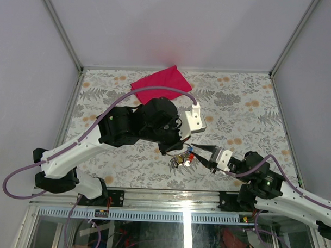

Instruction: Put the keys on the keyring

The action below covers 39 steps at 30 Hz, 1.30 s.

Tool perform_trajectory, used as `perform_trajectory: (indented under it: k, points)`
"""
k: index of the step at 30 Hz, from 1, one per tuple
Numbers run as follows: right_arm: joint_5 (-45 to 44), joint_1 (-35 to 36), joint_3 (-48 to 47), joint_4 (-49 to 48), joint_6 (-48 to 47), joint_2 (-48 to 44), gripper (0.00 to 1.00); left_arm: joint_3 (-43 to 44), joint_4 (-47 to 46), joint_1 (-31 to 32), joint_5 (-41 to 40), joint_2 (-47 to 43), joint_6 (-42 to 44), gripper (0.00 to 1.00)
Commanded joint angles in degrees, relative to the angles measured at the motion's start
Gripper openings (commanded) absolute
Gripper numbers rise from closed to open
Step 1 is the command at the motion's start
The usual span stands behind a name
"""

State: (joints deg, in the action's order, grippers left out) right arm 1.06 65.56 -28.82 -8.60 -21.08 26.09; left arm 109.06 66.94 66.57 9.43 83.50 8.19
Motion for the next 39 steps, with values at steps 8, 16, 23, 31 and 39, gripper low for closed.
perform_trajectory:
  k: [8,16,23,31,39]
  points:
    - [0.6,-0.1,2.2,-10.4,2.3,3.6,0.34,2.6,-0.9,0.8,-0.2,0.2,-0.6,0.0]
    - [-0.3,-0.1,3.0,-13.4,2.6,4.0,0.31,2.4,-0.9,0.8,-0.5,-0.1,-0.7,0.0]
    - [-1.4,-0.1,3.7,-13.6,2.6,2.7,0.31,2.4,-0.9,0.8,-0.6,-0.1,-0.7,0.0]
    - [0.1,-0.1,4.0,-14.1,3.2,3.1,0.21,2.7,-0.8,0.8,-0.7,-0.2,-0.7,0.0]
    - [-1.5,-0.1,3.1,-9.8,2.3,0.8,0.03,2.7,-0.7,0.8,-1.7,-0.4,-0.7,0.0]
